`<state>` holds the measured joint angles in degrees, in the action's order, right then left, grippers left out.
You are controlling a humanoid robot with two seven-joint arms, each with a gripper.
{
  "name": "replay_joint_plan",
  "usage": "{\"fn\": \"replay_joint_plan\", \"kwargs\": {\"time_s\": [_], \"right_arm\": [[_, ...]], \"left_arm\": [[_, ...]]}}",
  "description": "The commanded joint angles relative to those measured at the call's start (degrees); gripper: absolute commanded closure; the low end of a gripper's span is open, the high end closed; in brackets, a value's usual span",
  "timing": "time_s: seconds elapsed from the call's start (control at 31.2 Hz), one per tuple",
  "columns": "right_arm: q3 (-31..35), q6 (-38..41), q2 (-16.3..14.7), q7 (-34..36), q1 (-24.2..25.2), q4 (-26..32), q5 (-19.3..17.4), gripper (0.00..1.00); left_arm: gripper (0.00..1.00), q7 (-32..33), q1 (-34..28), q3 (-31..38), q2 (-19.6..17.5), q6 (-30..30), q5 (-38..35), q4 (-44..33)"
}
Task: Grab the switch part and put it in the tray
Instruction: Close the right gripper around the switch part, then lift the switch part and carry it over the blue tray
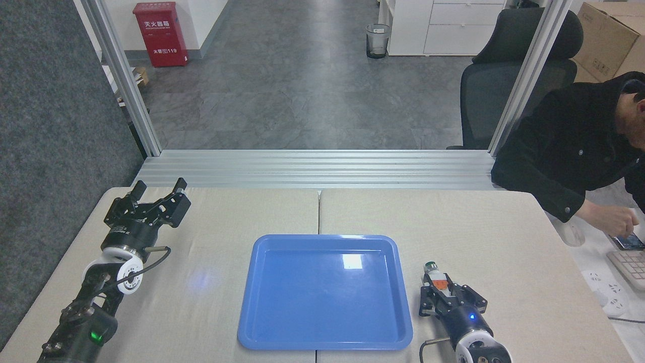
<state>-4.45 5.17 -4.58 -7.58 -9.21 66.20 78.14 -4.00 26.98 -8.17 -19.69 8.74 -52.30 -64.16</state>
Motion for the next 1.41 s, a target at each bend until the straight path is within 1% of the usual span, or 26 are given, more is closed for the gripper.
{"fn": "replay_joint_plan", "kwargs": {"time_s": [0.0, 0.06, 0.16, 0.22, 0.29, 0.35, 0.45, 0.58, 0.64, 0.71, 0.8, 0.96, 1.03, 1.06, 1.09, 1.15, 1.25, 1.31, 1.38], "right_arm": [[0.6, -1.4, 0.6, -0.1, -0.6, 0.8, -0.2, 1.00], [1.9, -2.8, 0.6, -0.2, -1.1, 3.5, -0.8, 1.00], [2.3, -2.8, 0.8, -1.2, -3.9, 8.0, -3.3, 1.00], [1.9, -2.8, 0.8, -3.8, -4.9, 10.3, -5.1, 1.00], [1.5, -2.5, 1.1, -6.2, -6.3, 12.9, -5.5, 1.00], [-1.7, -2.4, 2.5, -6.7, -7.4, 14.3, -5.5, 1.00], [-8.9, -2.4, 4.5, -6.8, -8.2, 15.2, -5.2, 1.00], [-15.0, -1.9, 5.5, -6.9, -8.0, 15.0, -4.8, 1.00], [-17.9, -1.1, 6.9, -6.8, -7.8, 14.4, -4.0, 1.00], [-19.5, -0.3, 8.1, -6.9, -6.9, 12.6, -1.9, 1.00], [-20.7, 0.2, 8.4, -6.7, -5.7, 10.0, 1.6, 1.00], [-22.0, -0.1, 9.1, -6.7, -4.8, 5.7, 4.2, 1.00], [-22.2, -0.4, 9.3, -6.7, -4.5, 4.2, 5.9, 0.94], [-22.2, -0.4, 9.3, -6.7, -4.5, 3.7, 6.5, 0.92], [-22.2, -0.6, 9.4, -6.7, -4.4, 3.3, 6.8, 0.89], [-22.2, -2.0, 9.4, -6.7, -4.2, 2.7, 6.8, 0.75], [-22.2, -3.7, 9.4, -6.7, -4.1, 2.4, 6.7, 0.70], [-22.2, -3.8, 9.4, -6.7, -3.9, 2.4, 6.7, 0.64], [-22.2, -3.9, 9.4, -6.7, -3.9, 2.4, 6.7, 0.62]], "left_arm": [[0.00, 0.0, 0.0, 0.1, 0.0, 0.0, 0.0, 0.0], [0.00, 0.0, 0.0, 0.0, 0.0, 0.0, 0.0, 0.0], [0.00, 0.0, 0.0, 0.0, 0.0, 0.0, 0.0, 0.0], [0.00, 0.0, 0.0, 0.0, 0.0, 0.0, 0.0, 0.0], [0.00, 0.0, 0.0, 0.0, 0.0, 0.0, 0.0, 0.0], [0.00, 0.0, 0.0, 0.0, 0.0, 0.0, 0.0, 0.0], [0.00, 0.0, 0.0, 0.0, 0.0, 0.0, 0.0, 0.0], [0.00, 0.0, 0.0, 0.0, 0.0, 0.0, 0.0, 0.0], [0.00, 0.0, 0.0, 0.0, 0.0, 0.0, 0.0, 0.0], [0.00, 0.0, 0.0, 0.0, 0.0, 0.0, 0.0, 0.0], [0.00, 0.0, 0.0, 0.0, 0.0, 0.0, 0.0, 0.0], [0.00, 0.0, 0.0, 0.0, 0.0, 0.0, 0.0, 0.0], [0.00, 0.0, 0.0, 0.0, 0.0, 0.0, 0.0, 0.0], [0.00, 0.0, 0.0, 0.0, 0.0, 0.0, 0.0, 0.0], [0.00, 0.0, 0.0, 0.0, 0.0, 0.0, 0.0, 0.0], [0.00, 0.0, 0.0, 0.0, 0.0, 0.0, 0.0, 0.0], [0.00, 0.0, 0.0, 0.0, 0.0, 0.0, 0.0, 0.0], [0.00, 0.0, 0.0, 0.1, 0.0, 0.0, 0.0, 0.0], [0.00, 0.0, 0.0, 0.0, 0.0, 0.0, 0.0, 0.0]]}}
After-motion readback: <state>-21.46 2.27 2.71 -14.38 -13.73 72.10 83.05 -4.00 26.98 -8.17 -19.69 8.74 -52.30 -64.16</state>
